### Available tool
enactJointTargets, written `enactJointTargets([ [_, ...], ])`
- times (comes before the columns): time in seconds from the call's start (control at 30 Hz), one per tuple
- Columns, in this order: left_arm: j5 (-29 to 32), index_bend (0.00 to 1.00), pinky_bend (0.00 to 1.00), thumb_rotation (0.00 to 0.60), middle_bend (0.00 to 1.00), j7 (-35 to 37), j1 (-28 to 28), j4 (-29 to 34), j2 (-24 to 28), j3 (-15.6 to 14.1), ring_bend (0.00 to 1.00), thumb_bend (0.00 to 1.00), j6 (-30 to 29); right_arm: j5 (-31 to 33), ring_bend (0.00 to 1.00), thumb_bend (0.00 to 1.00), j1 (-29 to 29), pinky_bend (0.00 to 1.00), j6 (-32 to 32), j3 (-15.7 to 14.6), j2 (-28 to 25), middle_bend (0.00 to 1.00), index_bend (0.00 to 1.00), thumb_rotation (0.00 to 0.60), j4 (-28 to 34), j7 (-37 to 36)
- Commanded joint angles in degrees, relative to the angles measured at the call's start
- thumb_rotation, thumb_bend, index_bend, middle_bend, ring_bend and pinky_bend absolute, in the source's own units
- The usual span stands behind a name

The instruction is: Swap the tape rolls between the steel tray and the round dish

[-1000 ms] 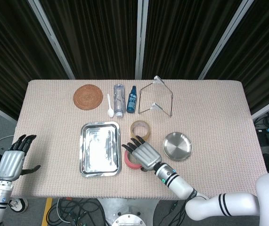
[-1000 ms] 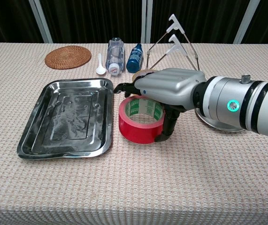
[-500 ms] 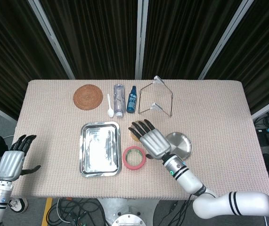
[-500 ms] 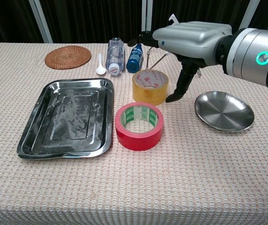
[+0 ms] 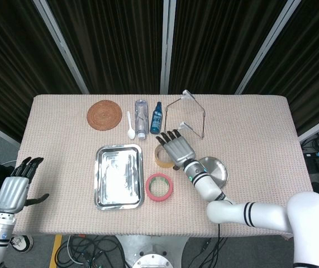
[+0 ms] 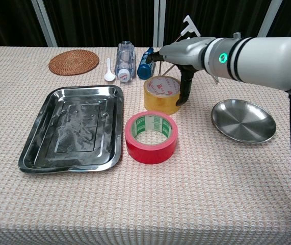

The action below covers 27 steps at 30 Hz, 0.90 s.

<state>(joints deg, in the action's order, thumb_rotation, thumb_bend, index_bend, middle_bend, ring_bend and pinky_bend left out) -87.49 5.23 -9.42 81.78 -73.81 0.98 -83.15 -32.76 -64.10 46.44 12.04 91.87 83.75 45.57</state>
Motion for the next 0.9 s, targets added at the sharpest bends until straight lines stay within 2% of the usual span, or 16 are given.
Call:
enactJointTargets([
  [0.03, -0.1, 0.09, 0.21, 0.600, 0.10, 0.3, 0.0, -0.1, 0.0, 0.1, 0.04, 0.07, -0.1, 2.9, 0.00, 0.04, -2.7, 0.00, -2.0, -0.2, 2.7, 0.05, 0.00, 0.600, -3.4, 0.8],
  [0.17, -0.2, 0.09, 0.21, 0.600, 0.10, 0.7, 0.1, -0.6, -0.1, 0.1, 0.04, 0.07, -0.1, 3.2, 0.00, 0.06, -3.7, 0.00, -1.5, -0.9, 4.2, 0.13, 0.00, 0.600, -5.1, 0.2],
  [0.23, -0.2, 0.09, 0.21, 0.600, 0.10, 0.9, 0.1, -0.7, 0.0, 0.1, 0.04, 0.07, -0.1, 2.8, 0.06, 0.08, -3.7, 0.00, -0.6, -1.2, 4.5, 0.18, 0.00, 0.600, -5.3, -0.1],
  [0.27, -0.2, 0.09, 0.21, 0.600, 0.10, 1.0, 0.1, -0.8, 0.0, 0.0, 0.04, 0.07, 0.0, 2.7, 0.13, 0.09, -3.7, 0.01, -0.2, -1.5, 4.7, 0.24, 0.00, 0.600, -5.3, -0.2],
  [0.37, -0.2, 0.09, 0.21, 0.600, 0.10, 1.1, 0.1, -0.8, -0.1, 0.0, 0.04, 0.07, 0.2, 3.3, 0.26, 0.12, -3.8, 0.04, 0.5, -2.1, 4.5, 0.34, 0.00, 0.600, -5.0, -0.1],
  [0.5, -0.2, 0.09, 0.21, 0.600, 0.10, 1.1, 0.1, -0.9, -0.2, -0.1, 0.04, 0.07, 0.3, 1.4, 0.30, 0.16, -3.4, 0.05, 2.5, -1.6, 3.4, 0.38, 0.00, 0.600, -3.3, -1.5],
  [0.63, -0.3, 0.09, 0.21, 0.600, 0.10, 1.2, 0.2, -0.9, -0.1, -0.1, 0.04, 0.07, 0.3, -2.2, 0.30, 0.17, -2.0, 0.06, 6.3, -1.0, -1.0, 0.39, 0.00, 0.600, 3.2, -2.6],
  [0.73, -0.2, 0.09, 0.21, 0.600, 0.10, 1.5, 0.2, -0.9, -0.2, 0.0, 0.04, 0.07, 0.4, -6.2, 0.31, 0.17, 0.2, 0.06, 11.4, -1.7, -6.0, 0.40, 0.00, 0.600, 11.6, -2.4],
  [0.83, -0.5, 0.09, 0.21, 0.600, 0.10, 1.3, 0.1, -0.8, -0.4, -0.1, 0.04, 0.07, 0.5, -9.9, 0.31, 0.17, 3.7, 0.06, 16.7, -4.1, -11.4, 0.40, 0.00, 0.600, 20.3, -1.6],
  [0.9, -0.8, 0.09, 0.21, 0.600, 0.10, 1.1, -0.1, -0.5, -0.5, -0.2, 0.04, 0.07, 0.7, -12.4, 0.31, 0.17, 6.8, 0.06, 20.2, -6.8, -14.7, 0.40, 0.00, 0.600, 25.5, -1.4],
])
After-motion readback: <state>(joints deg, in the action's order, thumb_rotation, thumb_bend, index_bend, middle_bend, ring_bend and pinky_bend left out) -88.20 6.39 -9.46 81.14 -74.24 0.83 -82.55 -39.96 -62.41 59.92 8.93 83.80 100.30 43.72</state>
